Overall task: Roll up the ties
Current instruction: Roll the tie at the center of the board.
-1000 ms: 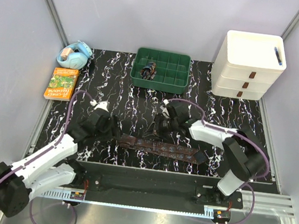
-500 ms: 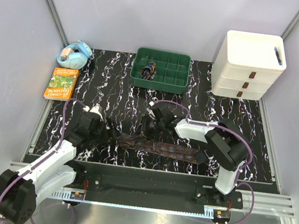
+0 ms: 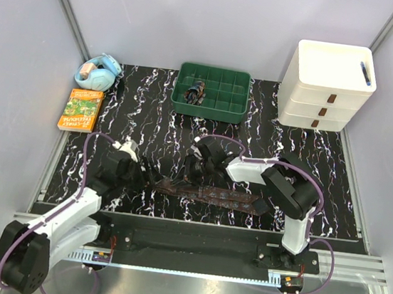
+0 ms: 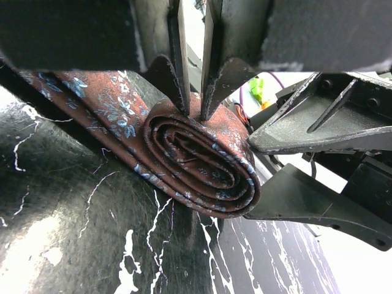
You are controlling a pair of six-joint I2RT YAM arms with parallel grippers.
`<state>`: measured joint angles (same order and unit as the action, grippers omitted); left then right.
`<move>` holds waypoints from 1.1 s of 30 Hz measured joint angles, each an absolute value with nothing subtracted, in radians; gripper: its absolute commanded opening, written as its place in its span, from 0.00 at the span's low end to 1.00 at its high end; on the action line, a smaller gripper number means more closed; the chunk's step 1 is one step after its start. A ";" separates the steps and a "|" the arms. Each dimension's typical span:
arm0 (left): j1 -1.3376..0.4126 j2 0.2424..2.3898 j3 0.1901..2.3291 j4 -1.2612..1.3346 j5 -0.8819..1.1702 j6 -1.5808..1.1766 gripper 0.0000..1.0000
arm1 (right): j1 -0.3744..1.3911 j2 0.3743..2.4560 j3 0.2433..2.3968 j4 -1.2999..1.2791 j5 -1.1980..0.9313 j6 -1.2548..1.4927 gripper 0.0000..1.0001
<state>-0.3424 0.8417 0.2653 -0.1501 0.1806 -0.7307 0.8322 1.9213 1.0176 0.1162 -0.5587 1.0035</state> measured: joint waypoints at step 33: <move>-0.337 0.920 0.215 0.028 0.322 -0.733 0.18 | 0.832 1.976 1.032 0.149 -0.579 1.003 0.17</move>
